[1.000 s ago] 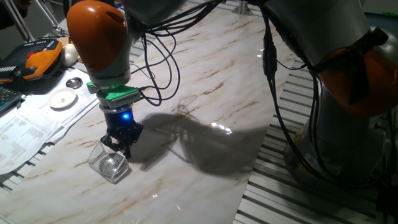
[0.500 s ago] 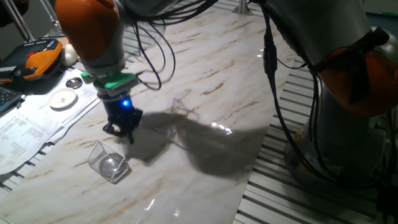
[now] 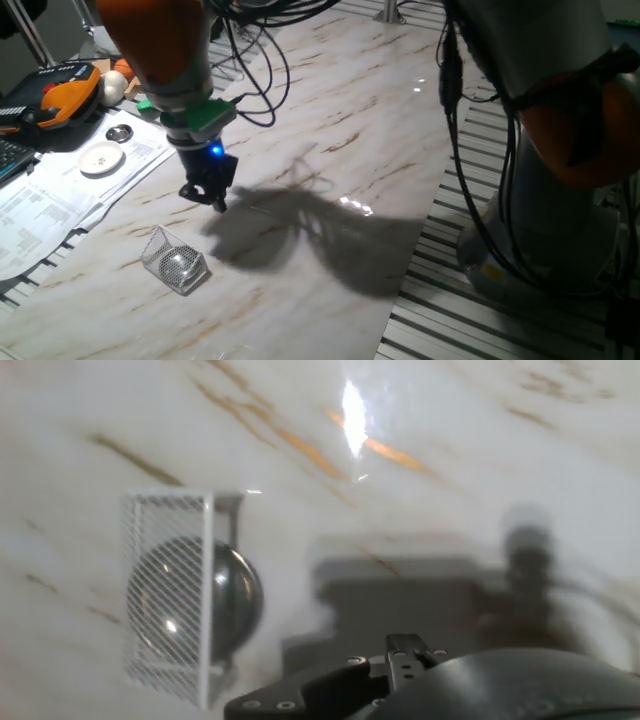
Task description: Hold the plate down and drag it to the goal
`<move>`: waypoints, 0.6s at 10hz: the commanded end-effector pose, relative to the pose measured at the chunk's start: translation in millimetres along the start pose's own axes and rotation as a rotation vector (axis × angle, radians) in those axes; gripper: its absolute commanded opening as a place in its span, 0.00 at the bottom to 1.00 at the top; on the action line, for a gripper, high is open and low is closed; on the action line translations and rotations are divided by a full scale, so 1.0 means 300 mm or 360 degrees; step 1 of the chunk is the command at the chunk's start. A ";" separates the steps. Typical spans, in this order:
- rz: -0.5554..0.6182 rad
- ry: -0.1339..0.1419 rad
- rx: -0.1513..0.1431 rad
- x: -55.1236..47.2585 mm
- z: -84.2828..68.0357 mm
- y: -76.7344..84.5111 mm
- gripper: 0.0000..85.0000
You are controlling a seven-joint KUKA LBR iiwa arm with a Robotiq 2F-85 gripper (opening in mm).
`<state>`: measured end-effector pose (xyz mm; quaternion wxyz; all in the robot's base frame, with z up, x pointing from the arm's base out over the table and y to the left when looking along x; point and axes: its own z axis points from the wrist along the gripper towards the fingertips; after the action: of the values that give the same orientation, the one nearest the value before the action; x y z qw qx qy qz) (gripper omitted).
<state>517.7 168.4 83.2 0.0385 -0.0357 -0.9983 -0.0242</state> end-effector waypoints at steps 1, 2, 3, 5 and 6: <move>-0.0046 0.0001 0.0014 0.016 -0.012 -0.014 0.00; -0.0093 0.0006 0.0031 0.039 -0.023 -0.025 0.00; -0.0118 0.0006 0.0028 0.062 -0.030 -0.027 0.00; -0.0193 -0.0018 0.0042 0.117 -0.048 -0.036 0.00; -0.0218 -0.0013 0.0035 0.135 -0.052 -0.041 0.00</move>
<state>476.8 158.1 101.6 0.0315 0.0346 -0.9988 -0.0156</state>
